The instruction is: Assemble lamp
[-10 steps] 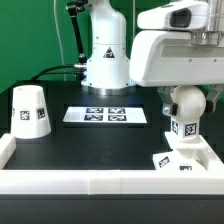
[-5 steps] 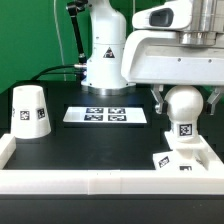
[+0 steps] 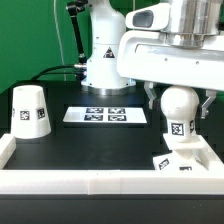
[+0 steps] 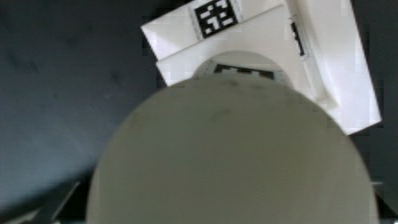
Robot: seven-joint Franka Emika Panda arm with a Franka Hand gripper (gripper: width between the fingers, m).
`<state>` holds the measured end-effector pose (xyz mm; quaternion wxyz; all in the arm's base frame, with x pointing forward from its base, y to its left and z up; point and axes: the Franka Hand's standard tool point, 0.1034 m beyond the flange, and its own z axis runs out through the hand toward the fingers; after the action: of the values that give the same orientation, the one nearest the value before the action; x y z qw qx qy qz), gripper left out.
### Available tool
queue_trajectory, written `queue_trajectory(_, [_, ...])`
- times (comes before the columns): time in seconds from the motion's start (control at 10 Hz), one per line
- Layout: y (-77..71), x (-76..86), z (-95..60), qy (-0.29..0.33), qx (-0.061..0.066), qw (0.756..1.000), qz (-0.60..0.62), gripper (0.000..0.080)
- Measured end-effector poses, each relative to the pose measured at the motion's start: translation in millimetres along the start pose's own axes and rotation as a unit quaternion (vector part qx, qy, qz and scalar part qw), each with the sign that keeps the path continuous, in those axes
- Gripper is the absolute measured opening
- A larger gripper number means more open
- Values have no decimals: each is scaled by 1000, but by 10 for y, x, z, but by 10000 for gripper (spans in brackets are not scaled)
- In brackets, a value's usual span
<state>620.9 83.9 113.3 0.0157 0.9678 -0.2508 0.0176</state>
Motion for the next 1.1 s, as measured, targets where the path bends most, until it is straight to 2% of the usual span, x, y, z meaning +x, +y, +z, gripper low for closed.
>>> queue_trajectory(0.3, [-5,-75,22,-38,-11,991,131,576])
queue_trajectory(0.7, [1,-95,42,-52,-15,967,249,576])
queue_trajectory(0.9, [-5,-100,46,-52,-14,975,217,681])
queue_trajectory(1.0, [-42,-127,47,-46,-16,980,195,681])
queue_trajectory(1.1, [-98,-136,39,-35,-11,990,140,696])
